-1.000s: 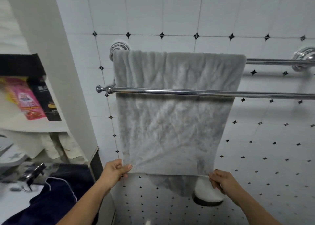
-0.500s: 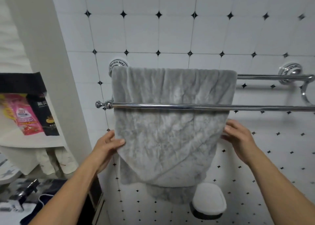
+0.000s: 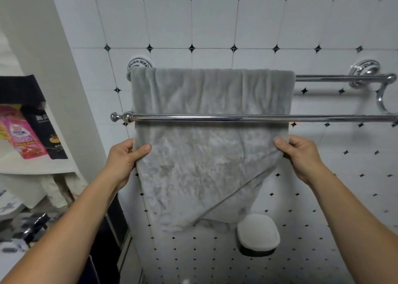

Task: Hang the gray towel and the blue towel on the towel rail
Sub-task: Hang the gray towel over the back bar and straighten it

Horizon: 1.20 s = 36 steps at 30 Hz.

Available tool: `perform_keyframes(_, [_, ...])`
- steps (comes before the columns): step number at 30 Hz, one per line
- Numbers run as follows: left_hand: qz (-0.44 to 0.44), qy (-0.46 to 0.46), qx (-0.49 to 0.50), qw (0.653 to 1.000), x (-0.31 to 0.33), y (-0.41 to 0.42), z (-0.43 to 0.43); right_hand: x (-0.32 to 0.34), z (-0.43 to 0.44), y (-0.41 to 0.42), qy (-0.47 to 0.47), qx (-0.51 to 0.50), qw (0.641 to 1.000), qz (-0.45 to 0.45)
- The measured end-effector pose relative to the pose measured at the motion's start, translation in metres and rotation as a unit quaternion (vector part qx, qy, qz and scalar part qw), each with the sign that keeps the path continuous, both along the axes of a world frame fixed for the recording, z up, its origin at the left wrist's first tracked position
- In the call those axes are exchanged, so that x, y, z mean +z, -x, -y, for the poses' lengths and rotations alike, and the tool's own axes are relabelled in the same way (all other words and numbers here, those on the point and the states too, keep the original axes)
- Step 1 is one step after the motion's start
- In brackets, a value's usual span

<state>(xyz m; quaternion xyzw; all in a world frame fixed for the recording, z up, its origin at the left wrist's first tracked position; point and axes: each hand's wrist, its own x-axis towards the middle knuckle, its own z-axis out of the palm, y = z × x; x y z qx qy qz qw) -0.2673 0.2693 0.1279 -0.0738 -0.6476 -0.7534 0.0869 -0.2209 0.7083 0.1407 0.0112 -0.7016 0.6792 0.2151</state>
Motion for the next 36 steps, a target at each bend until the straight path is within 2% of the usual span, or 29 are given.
perform_keyframes(6, [0.057,0.063,-0.007,0.996,-0.031,-0.013,0.001,-0.033,-0.008,-0.014,-0.018,-0.002,0.997,0.069])
perform_keyframes(10, [0.065,0.076,-0.030,0.995,-0.017,-0.018,-0.006,-0.013,0.006,-0.025,-0.024,0.043,0.996,0.075])
perform_keyframes(12, [0.051,0.055,-0.058,0.996,0.008,-0.021,-0.012,0.011,0.011,-0.033,-0.091,0.073,0.990,0.075])
perform_keyframes(13, [0.042,0.059,-0.062,0.995,0.022,-0.025,-0.014,0.026,0.012,-0.040,-0.162,0.069,0.981,0.080])
perform_keyframes(15, [0.039,0.165,-0.035,0.985,0.053,-0.040,-0.014,0.059,0.008,-0.058,-0.304,-0.019,0.951,0.059])
perform_keyframes(16, [0.047,0.247,-0.014,0.968,0.067,-0.048,-0.009,0.078,0.004,-0.067,-0.330,-0.082,0.940,0.021])
perform_keyframes(18, [0.077,0.365,-0.004,0.928,0.098,-0.067,0.003,0.119,0.000,-0.079,-0.287,-0.182,0.938,-0.064])
perform_keyframes(20, [0.044,0.369,0.023,0.928,0.137,-0.082,0.009,0.151,-0.001,-0.073,-0.299,-0.254,0.917,-0.071])
perform_keyframes(22, [-0.061,0.313,0.130,0.939,0.170,-0.080,0.008,0.173,0.004,-0.058,-0.315,-0.230,0.920,-0.021])
perform_keyframes(24, [-0.120,0.271,0.201,0.934,0.194,-0.064,-0.004,0.181,0.014,-0.042,-0.243,-0.138,0.960,0.022])
perform_keyframes(27, [-0.062,0.293,0.155,0.941,0.203,-0.037,-0.029,0.181,0.027,-0.028,-0.128,-0.084,0.987,0.047])
perform_keyframes(31, [0.002,0.291,0.160,0.943,0.198,-0.029,-0.032,0.176,0.024,-0.020,-0.064,-0.080,0.992,0.068])
perform_keyframes(33, [0.014,0.256,0.154,0.954,0.195,-0.032,-0.032,0.177,0.021,-0.021,-0.049,-0.060,0.992,0.097])
perform_keyframes(36, [0.057,0.145,0.122,0.980,0.191,-0.035,-0.043,0.182,0.018,-0.021,-0.014,-0.047,0.992,0.117])
